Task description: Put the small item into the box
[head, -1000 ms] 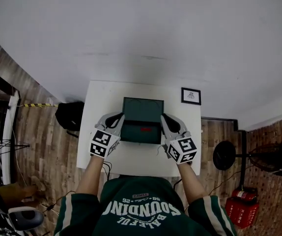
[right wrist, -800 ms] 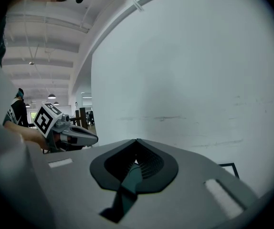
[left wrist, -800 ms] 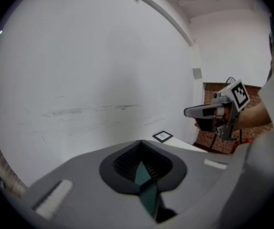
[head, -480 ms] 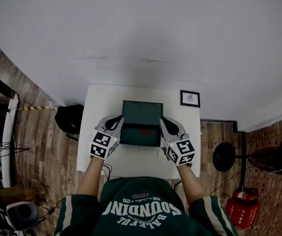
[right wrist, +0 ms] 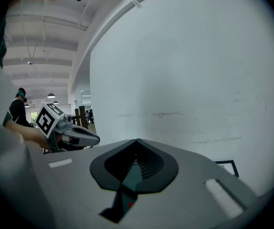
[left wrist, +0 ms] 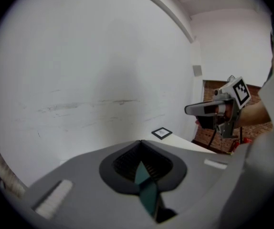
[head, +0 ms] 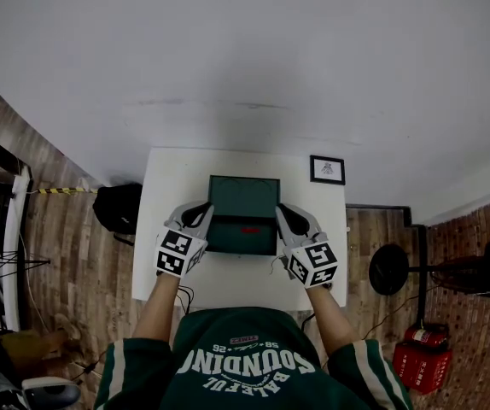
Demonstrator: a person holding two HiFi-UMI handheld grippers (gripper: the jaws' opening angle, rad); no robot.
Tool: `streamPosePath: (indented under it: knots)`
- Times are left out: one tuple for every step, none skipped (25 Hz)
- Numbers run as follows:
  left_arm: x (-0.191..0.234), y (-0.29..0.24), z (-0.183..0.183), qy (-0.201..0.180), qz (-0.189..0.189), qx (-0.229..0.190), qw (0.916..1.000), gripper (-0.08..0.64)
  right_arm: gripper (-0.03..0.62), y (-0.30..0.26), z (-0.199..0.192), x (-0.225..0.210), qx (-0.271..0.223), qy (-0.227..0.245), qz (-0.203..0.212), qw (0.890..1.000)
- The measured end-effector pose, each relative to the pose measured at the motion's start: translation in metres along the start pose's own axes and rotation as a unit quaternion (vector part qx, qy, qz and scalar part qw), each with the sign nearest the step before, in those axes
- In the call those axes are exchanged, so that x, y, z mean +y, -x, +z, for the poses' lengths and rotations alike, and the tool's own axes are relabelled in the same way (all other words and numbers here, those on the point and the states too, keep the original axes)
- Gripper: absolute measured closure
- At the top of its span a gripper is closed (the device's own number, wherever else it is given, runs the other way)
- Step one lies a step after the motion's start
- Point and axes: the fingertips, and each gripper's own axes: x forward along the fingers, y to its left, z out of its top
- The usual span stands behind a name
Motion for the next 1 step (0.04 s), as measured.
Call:
streamPosePath:
  knots:
    - [0.0001,-0.0003,-0.0005,0.000,0.000,0.001,1.0000,0.509,0.591,-0.0001,-0.0006,-0.0002,0.001,-0.001,0.000,1.000]
